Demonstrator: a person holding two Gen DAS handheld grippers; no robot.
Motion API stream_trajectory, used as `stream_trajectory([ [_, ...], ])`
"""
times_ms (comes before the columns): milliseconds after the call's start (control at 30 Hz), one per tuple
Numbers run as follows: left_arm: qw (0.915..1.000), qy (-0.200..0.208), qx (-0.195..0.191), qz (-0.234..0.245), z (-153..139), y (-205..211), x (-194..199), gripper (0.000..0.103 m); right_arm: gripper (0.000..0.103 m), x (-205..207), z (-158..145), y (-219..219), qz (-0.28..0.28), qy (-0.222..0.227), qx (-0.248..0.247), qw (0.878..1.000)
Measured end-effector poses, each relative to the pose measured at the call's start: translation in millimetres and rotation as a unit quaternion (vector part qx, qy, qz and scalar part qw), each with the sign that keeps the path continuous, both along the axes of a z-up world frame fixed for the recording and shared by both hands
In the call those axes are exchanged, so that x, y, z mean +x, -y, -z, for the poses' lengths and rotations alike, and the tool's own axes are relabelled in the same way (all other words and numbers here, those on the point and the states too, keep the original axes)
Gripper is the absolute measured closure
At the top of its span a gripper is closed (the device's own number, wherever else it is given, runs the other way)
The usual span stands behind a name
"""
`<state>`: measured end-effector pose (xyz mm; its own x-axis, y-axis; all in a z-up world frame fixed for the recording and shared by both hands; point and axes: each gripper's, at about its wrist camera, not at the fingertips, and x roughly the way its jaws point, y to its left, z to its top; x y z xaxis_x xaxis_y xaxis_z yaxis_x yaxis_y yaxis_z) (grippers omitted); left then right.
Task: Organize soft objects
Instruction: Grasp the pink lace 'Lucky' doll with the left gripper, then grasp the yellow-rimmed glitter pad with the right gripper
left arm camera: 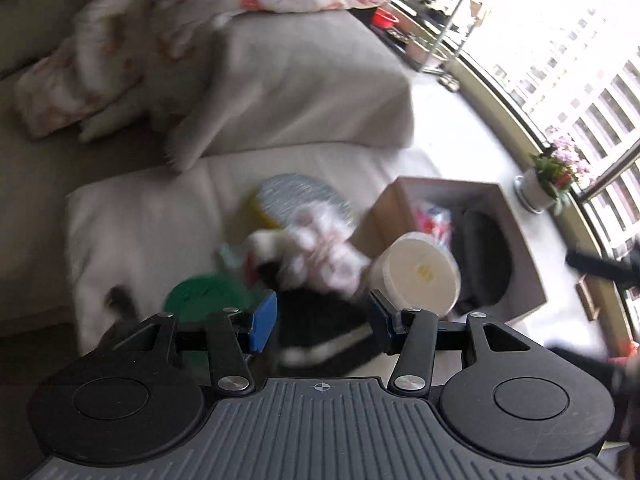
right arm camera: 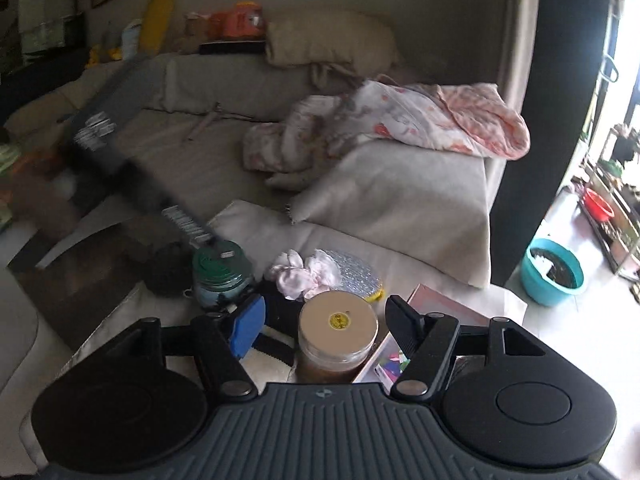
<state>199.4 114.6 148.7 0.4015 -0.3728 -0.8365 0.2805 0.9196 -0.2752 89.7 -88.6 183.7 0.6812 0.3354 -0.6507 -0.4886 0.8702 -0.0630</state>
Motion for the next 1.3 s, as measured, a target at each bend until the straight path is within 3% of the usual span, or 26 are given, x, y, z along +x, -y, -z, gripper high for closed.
stream_trajectory([
  [133,0.9998,-0.015,-0.011,-0.005,10,24,35,0.049,0.036,-9,4,10,-0.005,0.013,-0.012,1.000],
  [300,0.9977,-0.038,0.056,-0.003,38,53,67,0.049,0.036,-16,17,34,0.007,0.014,-0.025,1.000],
  [433,0.9909,-0.063,0.119,0.005,66,68,78,0.049,0.036,-20,27,47,0.008,0.014,-0.034,0.999],
  [500,0.9898,-0.056,0.130,0.015,71,75,80,0.053,0.036,-20,31,51,0.009,0.015,-0.035,0.999],
  [600,0.9899,-0.055,0.130,0.019,70,76,81,0.072,0.036,-17,33,54,0.014,0.013,-0.031,0.999],
  [700,0.9896,-0.056,0.131,0.022,67,70,81,0.080,0.036,-11,31,52,0.022,0.011,-0.027,0.999],
  [867,0.9966,-0.056,0.060,0.002,46,40,68,0.082,0.036,19,7,45,0.044,-0.004,0.002,0.999],
  [1000,0.9994,-0.030,0.016,-0.008,17,7,47,0.083,0.032,74,-13,32,0.065,-0.072,0.054,0.994],
  [1133,0.9995,0.008,-0.027,-0.017,-11,-31,22,0.083,0.030,157,5,6,0.088,-0.220,0.109,0.965],
  [1233,0.9981,0.026,-0.048,-0.029,-22,-58,12,0.083,0.030,210,39,-29,0.120,-0.291,0.081,0.946],
  [1300,0.9971,0.031,-0.059,-0.036,-25,-73,8,0.083,0.031,235,58,-54,0.140,-0.298,0.033,0.944],
])
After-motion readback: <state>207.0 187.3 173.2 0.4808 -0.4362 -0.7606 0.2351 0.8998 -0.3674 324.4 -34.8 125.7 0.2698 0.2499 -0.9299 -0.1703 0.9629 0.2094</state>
